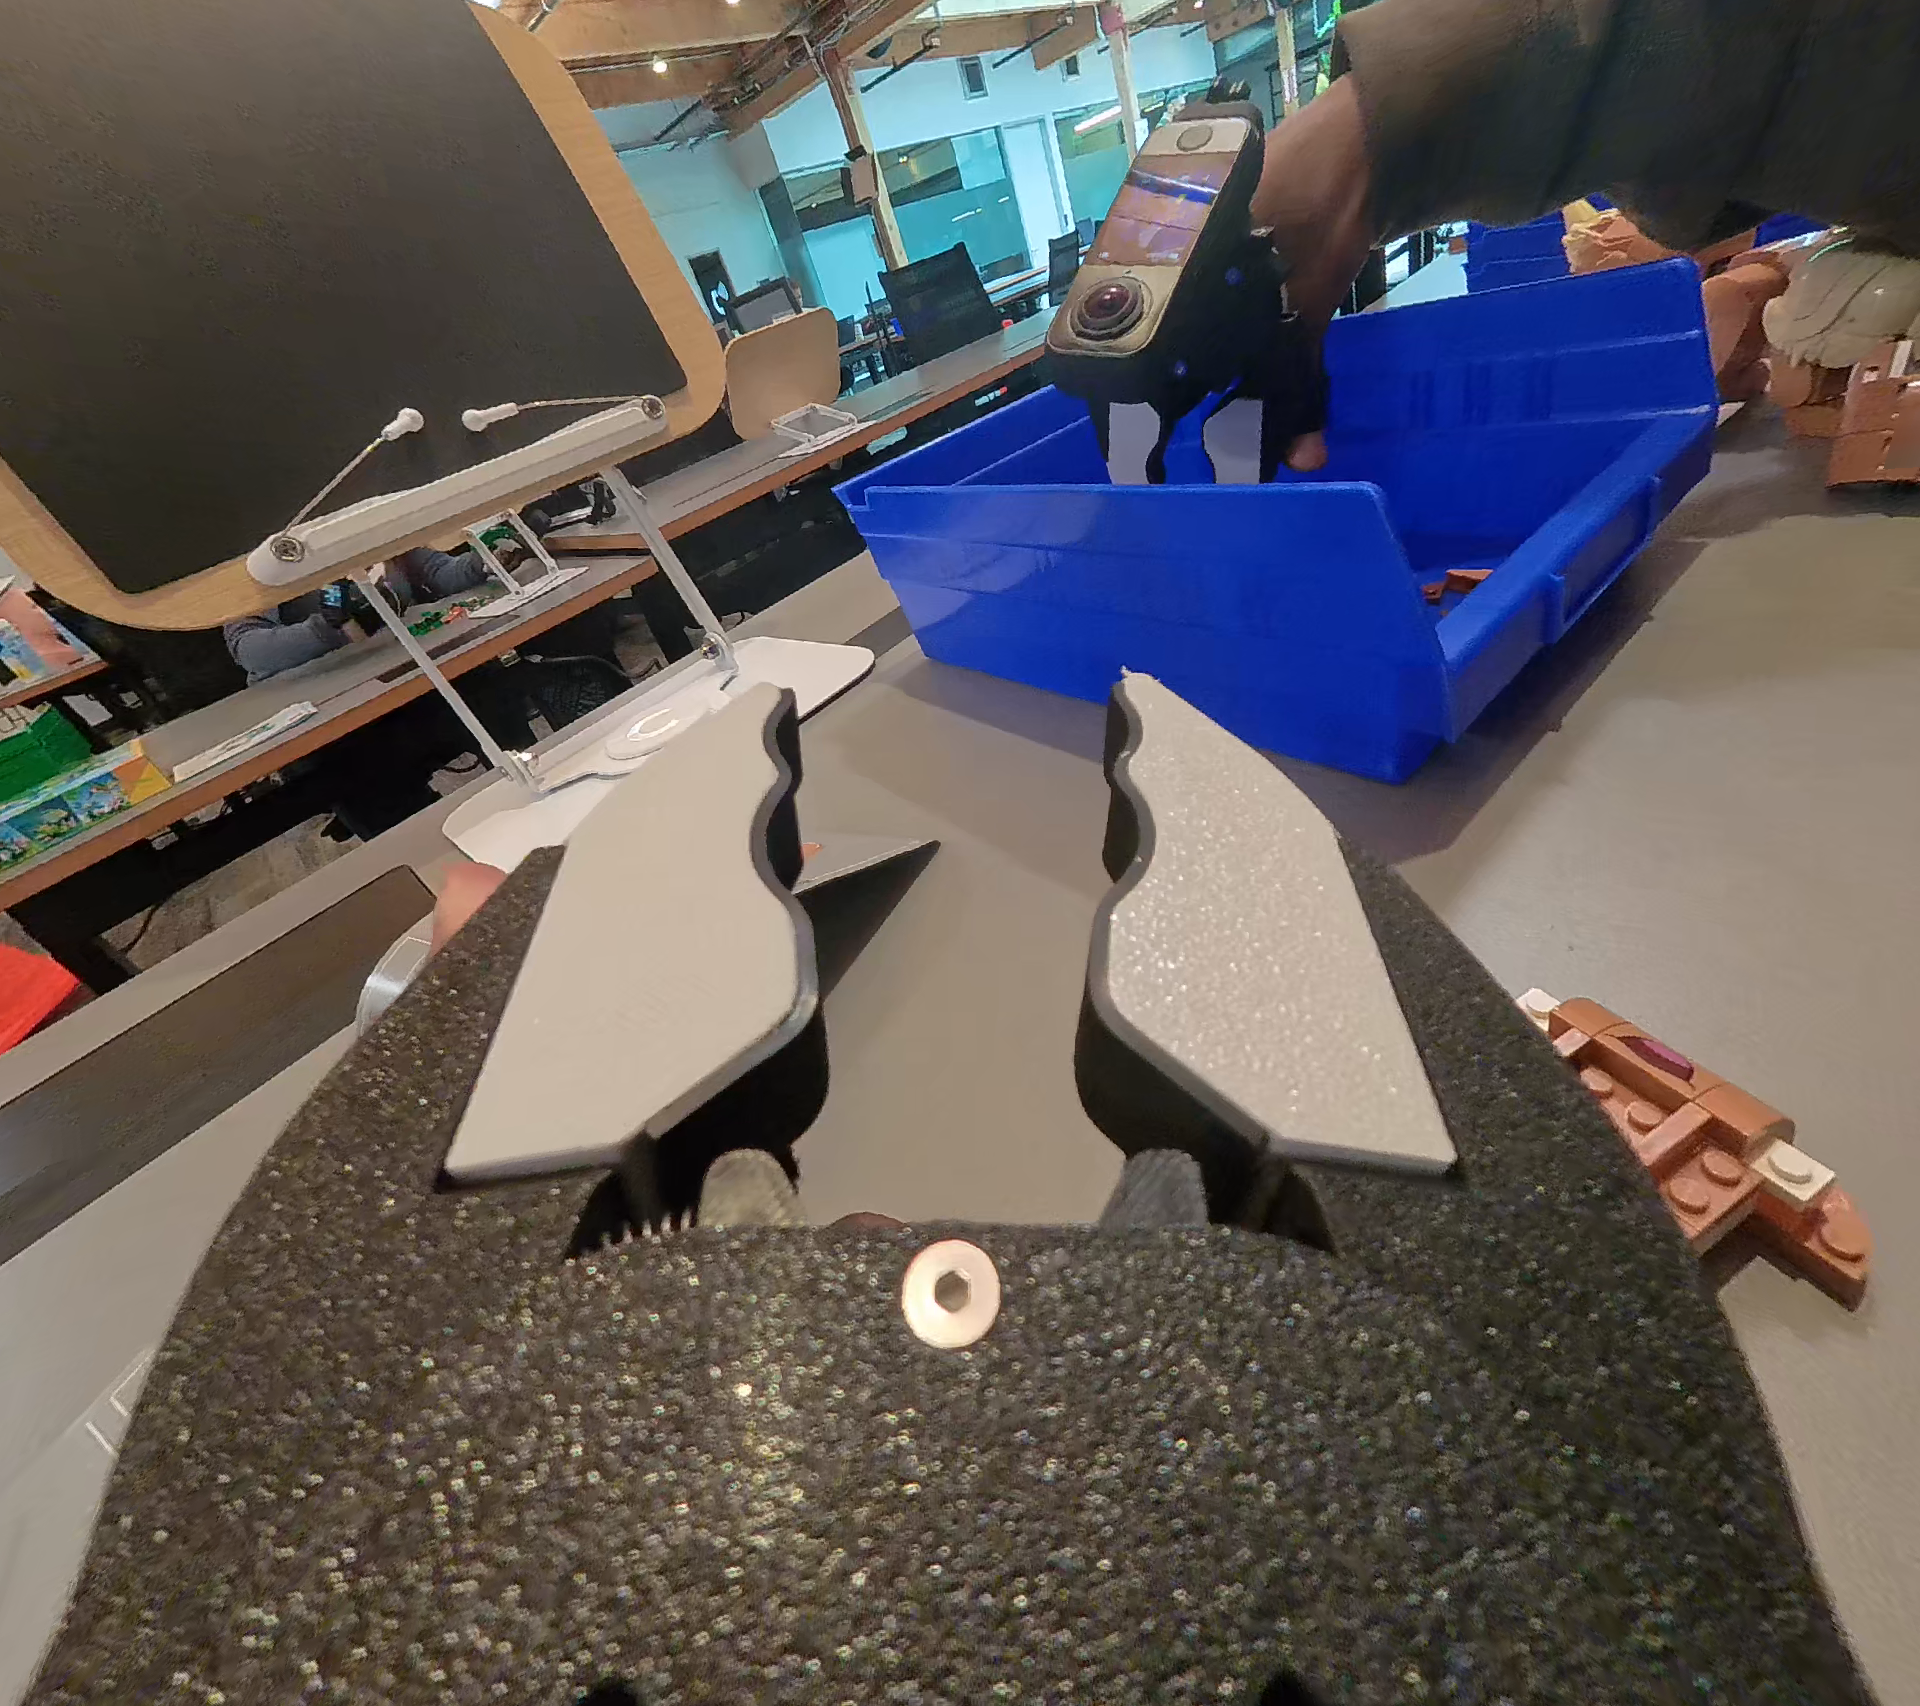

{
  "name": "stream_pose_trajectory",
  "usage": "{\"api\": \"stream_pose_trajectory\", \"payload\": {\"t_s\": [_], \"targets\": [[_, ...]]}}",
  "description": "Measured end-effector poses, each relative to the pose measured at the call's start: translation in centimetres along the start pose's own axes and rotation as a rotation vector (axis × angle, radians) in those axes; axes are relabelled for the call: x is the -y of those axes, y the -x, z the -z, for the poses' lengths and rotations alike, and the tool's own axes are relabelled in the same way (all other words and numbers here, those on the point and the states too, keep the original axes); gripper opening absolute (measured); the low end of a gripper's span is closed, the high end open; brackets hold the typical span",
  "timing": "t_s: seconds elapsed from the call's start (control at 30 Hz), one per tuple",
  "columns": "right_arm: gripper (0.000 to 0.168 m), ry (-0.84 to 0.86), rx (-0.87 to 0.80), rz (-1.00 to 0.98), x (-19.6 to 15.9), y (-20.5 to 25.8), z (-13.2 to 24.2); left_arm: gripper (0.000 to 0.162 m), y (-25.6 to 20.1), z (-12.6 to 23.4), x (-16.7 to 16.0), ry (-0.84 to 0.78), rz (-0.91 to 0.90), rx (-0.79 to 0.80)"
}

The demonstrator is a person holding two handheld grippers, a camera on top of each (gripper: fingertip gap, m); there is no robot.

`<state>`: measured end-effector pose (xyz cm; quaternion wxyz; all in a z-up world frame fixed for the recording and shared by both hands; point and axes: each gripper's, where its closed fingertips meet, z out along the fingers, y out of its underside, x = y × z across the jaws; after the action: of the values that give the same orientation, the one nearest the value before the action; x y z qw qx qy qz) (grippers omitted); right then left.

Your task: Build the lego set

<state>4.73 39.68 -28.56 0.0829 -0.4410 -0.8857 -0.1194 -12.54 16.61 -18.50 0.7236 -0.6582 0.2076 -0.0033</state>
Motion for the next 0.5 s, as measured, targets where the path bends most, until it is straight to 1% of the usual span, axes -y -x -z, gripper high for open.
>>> {"api": "stream_pose_trajectory", "payload": {"t_s": [0.5], "targets": [[0.031,-0.030,0.072,0.001,0.21,0.41,-0.03,0.054,0.08,-0.13,-0.43,0.014,0.028,-0.009]]}}
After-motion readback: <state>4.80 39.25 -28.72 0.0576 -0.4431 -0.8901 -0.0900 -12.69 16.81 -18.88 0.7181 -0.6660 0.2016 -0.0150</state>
